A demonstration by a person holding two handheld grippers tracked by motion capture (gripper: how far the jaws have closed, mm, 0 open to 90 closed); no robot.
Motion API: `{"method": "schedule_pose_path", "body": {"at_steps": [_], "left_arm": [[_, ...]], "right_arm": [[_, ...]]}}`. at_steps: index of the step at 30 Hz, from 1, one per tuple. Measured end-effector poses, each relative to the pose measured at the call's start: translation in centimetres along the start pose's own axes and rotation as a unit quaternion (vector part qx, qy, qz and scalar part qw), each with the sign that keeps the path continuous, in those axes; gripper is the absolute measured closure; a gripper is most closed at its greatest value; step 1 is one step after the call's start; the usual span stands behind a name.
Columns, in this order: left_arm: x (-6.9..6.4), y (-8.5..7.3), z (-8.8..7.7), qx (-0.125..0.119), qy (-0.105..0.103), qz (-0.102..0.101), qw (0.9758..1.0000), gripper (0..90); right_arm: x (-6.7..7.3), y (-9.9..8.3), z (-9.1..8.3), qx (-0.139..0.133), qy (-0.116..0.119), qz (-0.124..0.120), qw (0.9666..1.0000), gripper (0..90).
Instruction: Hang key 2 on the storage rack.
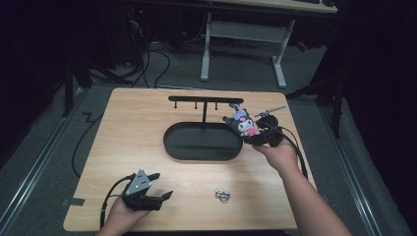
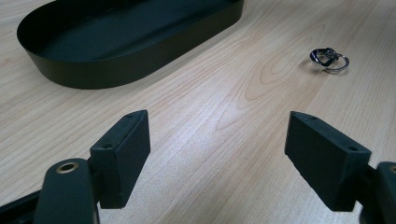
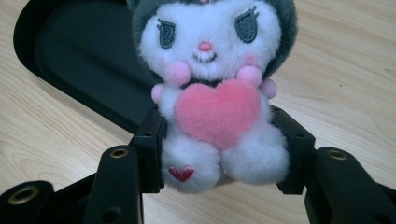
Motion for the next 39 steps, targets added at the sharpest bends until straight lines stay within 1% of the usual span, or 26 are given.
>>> {"method": "schedule_pose_path", "body": {"at_steps": [2, 5, 6, 9, 12, 14, 16, 19, 21, 22, 23, 26, 28, 29, 30, 31, 32, 34, 36, 37, 38, 39], "left_arm": [[0.0, 0.0, 0.0, 0.0, -0.001, 0.001, 1.0, 23.0], [0.0, 0.0, 0.0, 0.0, -0.002, 0.001, 1.0, 23.1], [0.0, 0.0, 0.0, 0.001, -0.002, 0.001, 1.0, 23.0], [0.0, 0.0, 0.0, 0.001, -0.003, 0.002, 1.0, 23.1], [0.0, 0.0, 0.0, 0.002, -0.004, 0.003, 1.0, 23.1], [-0.1, 0.0, 0.1, 0.002, -0.005, 0.004, 1.0, 23.1], [-0.1, 0.0, 0.1, 0.002, -0.005, 0.005, 1.0, 23.1], [-0.2, 0.0, 0.2, 0.004, -0.005, 0.007, 1.0, 23.1], [-0.2, 0.1, 0.2, 0.003, -0.006, 0.007, 1.0, 23.1], [-0.2, 0.1, 0.2, 0.004, -0.006, 0.008, 0.9999, 23.1], [-0.2, 0.1, 0.2, 0.004, -0.006, 0.008, 0.9999, 23.1], [-0.3, 0.1, 0.2, 0.005, -0.007, 0.009, 0.9999, 23.1], [-0.3, 0.1, 0.3, 0.004, -0.008, 0.01, 0.9999, 23.1], [-0.3, 0.1, 0.3, 0.005, -0.009, 0.01, 0.9999, 23.1], [-0.4, 0.1, 0.3, 0.005, -0.009, 0.01, 0.9999, 23.1], [-0.4, 0.1, 0.3, 0.005, -0.009, 0.011, 0.9999, 23.1], [-0.4, 0.1, 0.4, 0.006, -0.01, 0.011, 0.9999, 23.1], [-0.5, 0.1, 0.4, 0.009, -0.011, 0.012, 0.9998, 23.1], [-0.5, 0.1, 0.5, 0.008, -0.012, 0.013, 0.9998, 23.1], [-0.6, 0.1, 0.6, 0.008, -0.013, 0.014, 0.9998, 23.1], [-0.6, 0.1, 0.6, 0.009, -0.015, 0.014, 0.9998, 23.1], [-0.7, 0.1, 0.6, 0.009, -0.016, 0.014, 0.9997, 23.1]], "right_arm": [[0.1, 0.1, 0.3, 0.002, -0.002, 0.001, 1.0, 47.6], [0.1, 0.0, 0.8, 0.007, 0.001, 0.007, 1.0, 45.8], [0.2, 0.0, 0.9, 0.012, 0.004, 0.013, 0.9998, 44.3], [0.2, 0.0, 1.2, 0.014, 0.006, 0.019, 0.9997, 36.0], [0.4, 0.1, 1.2, 0.008, 0.003, 0.022, 0.9997, 32.8], [0.4, 0.2, 1.1, 0.003, 0.007, 0.02, 0.9998, 32.9], [0.5, 0.2, 0.8, 0.001, 0.006, 0.016, 0.9998, 33.1], [0.8, 0.1, 0.4, -0.002, 0.012, 0.014, 0.9998, 34.8], [1.0, -0.2, 0.1, -0.003, 0.014, 0.006, 0.9999, 35.9], [1.2, -0.4, 0.0, -0.001, 0.011, -0.001, 0.9999, 38.0], [1.4, -0.7, -0.2, -0.005, 0.011, -0.008, 0.9999, 40.3], [1.7, -1.6, -0.4, -0.017, 0.003, -0.01, 0.9998, 44.6], [2.0, -2.4, -0.4, -0.011, 0.0, -0.021, 0.9997, 46.3], [2.2, -2.8, -0.5, -0.013, -0.003, -0.028, 0.9995, 46.9], [2.4, -3.3, -0.6, -0.021, 0.001, -0.031, 0.9993, 47.3], [2.5, -3.5, -0.6, -0.023, 0.004, -0.029, 0.9993, 47.4], [2.6, -4.3, -0.5, -0.027, 0.014, -0.023, 0.9993, 47.3], [2.8, -5.3, -0.4, -0.032, 0.018, -0.022, 0.9991, 47.2], [3.0, -6.7, -0.1, -0.043, 0.023, -0.019, 0.9986, 47.3], [3.1, -7.0, 0.0, -0.045, 0.025, -0.018, 0.9985, 47.3], [3.2, -8.0, 0.4, -0.047, 0.028, -0.015, 0.9984, 47.3], [3.3, -8.5, 0.6, -0.05, 0.026, -0.015, 0.9983, 47.3]]}}
Point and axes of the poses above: each handheld gripper's, and its own axes: z roughly forward along the jaws, y roughly out of its top, x roughly to its left, the point moved 4 cm from there along z, roughly forward along the jaws, and after that the axes turned 5 degrees about -y, right-handed, at the moved point
